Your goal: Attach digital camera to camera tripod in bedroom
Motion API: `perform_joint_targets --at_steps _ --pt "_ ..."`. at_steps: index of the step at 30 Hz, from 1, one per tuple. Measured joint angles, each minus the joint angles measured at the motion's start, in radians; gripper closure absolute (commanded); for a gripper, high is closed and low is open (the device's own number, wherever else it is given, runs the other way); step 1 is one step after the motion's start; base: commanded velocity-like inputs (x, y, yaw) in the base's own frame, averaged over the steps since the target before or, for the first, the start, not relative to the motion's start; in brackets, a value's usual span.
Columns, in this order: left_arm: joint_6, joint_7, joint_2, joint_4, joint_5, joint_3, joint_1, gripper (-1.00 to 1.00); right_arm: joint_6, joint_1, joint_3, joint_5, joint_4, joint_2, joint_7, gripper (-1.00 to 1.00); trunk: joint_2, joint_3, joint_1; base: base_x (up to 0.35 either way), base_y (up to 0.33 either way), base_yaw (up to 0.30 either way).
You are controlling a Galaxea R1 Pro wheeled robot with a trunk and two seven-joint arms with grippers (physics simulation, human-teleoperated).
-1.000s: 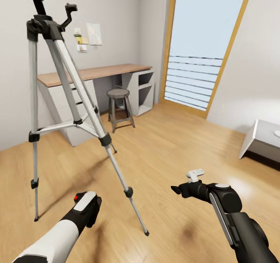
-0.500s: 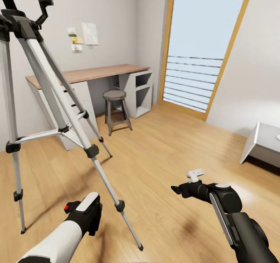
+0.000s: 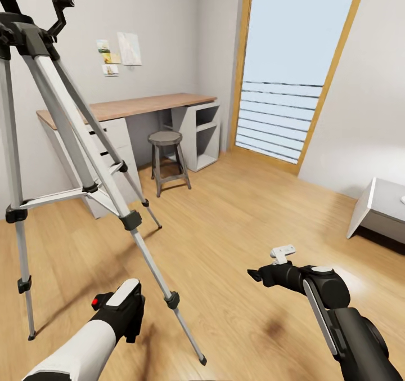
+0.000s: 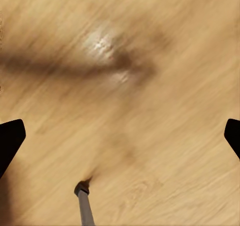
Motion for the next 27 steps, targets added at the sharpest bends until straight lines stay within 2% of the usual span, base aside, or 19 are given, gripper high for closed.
perform_joint_targets --at_steps 7,18,27 --pt "-0.001 -0.002 0.014 0.0 -0.003 0.01 0.002 -1.0 0.0 0.0 0.0 0.0 0.0 0.0 0.0 -1.0 0.0 0.0 0.0 0.024 0.002 0.0" --pt "-0.001 -0.004 0.036 0.001 -0.01 0.013 0.012 -1.0 0.0 0.0 -0.001 0.0 0.0 -0.001 0.0 -1.0 0.0 0.0 0.0 0.155 0.043 0.0" --pt "0.005 -0.005 0.086 0.0 -0.002 0.015 0.012 -1.0 0.001 -0.001 -0.001 0.0 0.0 -0.001 0.0 -1.0 0.0 0.0 0.0 0.042 0.012 0.0"
